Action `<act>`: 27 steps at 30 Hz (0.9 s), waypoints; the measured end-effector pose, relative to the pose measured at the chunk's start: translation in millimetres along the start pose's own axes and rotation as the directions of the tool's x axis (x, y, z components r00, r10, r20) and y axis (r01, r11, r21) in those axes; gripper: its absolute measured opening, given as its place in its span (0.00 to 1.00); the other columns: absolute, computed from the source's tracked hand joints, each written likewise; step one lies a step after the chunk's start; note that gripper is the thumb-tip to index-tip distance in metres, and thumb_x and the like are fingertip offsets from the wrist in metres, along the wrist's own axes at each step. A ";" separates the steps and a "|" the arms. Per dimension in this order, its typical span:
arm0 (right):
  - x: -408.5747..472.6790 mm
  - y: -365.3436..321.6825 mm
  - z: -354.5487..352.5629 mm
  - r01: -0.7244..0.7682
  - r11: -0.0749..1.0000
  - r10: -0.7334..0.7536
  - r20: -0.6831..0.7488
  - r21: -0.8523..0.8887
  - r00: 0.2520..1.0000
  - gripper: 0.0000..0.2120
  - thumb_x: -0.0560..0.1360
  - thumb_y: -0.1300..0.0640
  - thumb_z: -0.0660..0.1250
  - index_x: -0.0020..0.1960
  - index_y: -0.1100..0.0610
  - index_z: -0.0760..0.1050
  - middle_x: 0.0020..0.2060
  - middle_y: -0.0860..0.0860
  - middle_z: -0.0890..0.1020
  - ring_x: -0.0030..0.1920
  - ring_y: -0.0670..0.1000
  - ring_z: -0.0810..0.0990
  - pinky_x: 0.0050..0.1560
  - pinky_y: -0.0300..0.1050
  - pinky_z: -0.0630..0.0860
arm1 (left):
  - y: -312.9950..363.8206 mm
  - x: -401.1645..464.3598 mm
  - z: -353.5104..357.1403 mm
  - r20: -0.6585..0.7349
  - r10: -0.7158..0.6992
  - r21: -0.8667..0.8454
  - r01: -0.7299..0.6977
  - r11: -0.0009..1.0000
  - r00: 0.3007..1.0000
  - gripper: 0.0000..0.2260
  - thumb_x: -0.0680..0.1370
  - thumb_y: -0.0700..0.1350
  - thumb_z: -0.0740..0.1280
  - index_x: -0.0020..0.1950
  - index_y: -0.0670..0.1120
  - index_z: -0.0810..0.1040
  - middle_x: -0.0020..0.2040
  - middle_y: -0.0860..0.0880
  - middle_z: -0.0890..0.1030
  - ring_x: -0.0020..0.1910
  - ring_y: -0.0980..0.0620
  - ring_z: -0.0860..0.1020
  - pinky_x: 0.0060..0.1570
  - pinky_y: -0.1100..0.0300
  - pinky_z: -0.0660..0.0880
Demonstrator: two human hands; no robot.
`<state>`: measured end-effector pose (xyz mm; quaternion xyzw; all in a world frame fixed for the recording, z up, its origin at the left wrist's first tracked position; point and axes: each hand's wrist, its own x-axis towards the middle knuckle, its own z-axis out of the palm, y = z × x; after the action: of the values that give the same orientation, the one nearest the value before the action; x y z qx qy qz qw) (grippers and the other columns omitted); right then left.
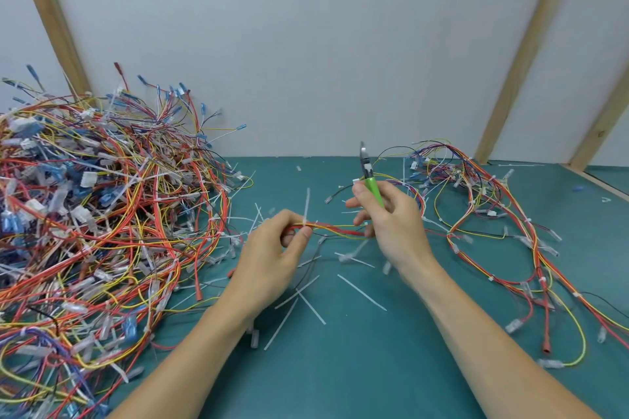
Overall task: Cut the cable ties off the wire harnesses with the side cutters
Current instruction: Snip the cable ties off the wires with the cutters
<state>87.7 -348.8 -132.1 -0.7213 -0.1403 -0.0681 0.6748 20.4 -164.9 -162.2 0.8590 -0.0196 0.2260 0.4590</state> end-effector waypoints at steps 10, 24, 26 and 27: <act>-2.3 6.1 -10.7 0.331 0.764 -0.144 0.354 -0.554 0.924 0.14 0.71 0.40 0.77 0.52 0.46 0.82 0.45 0.37 0.85 0.50 0.39 0.82 0.57 0.42 0.77 | -5.1 6.8 -15.8 -0.278 -0.039 -0.048 0.027 0.998 0.960 0.05 0.79 0.48 0.71 0.45 0.49 0.83 0.31 0.48 0.78 0.31 0.55 0.71 0.35 0.54 0.69; -5.5 -8.0 -9.0 0.396 0.770 -0.238 0.351 -0.501 0.906 0.16 0.73 0.43 0.76 0.59 0.46 0.84 0.52 0.38 0.84 0.57 0.41 0.79 0.64 0.47 0.73 | 2.3 6.6 -13.9 -0.248 0.009 -0.010 -0.012 1.000 0.969 0.05 0.80 0.44 0.69 0.44 0.47 0.81 0.26 0.62 0.73 0.27 0.58 0.68 0.30 0.66 0.62; -5.2 -8.0 -8.8 0.395 0.768 -0.238 0.348 -0.504 0.907 0.16 0.73 0.42 0.76 0.59 0.46 0.84 0.51 0.38 0.84 0.56 0.42 0.80 0.63 0.49 0.74 | 3.8 6.3 -14.5 -0.247 0.013 -0.013 -0.016 1.000 0.969 0.05 0.80 0.44 0.70 0.44 0.47 0.82 0.25 0.62 0.73 0.26 0.58 0.68 0.29 0.68 0.61; -4.9 -7.6 -9.0 0.396 0.768 -0.239 0.348 -0.504 0.907 0.16 0.73 0.41 0.75 0.58 0.45 0.84 0.50 0.38 0.84 0.54 0.43 0.80 0.62 0.50 0.75 | 4.2 6.1 -14.8 -0.245 0.018 -0.006 -0.021 1.000 0.969 0.05 0.79 0.44 0.70 0.44 0.46 0.82 0.25 0.63 0.73 0.26 0.59 0.69 0.29 0.68 0.62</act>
<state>81.5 -357.9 -125.5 -0.8555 -0.3231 -0.1239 0.3852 19.4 -154.5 -149.5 0.8223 0.0276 0.3345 0.4595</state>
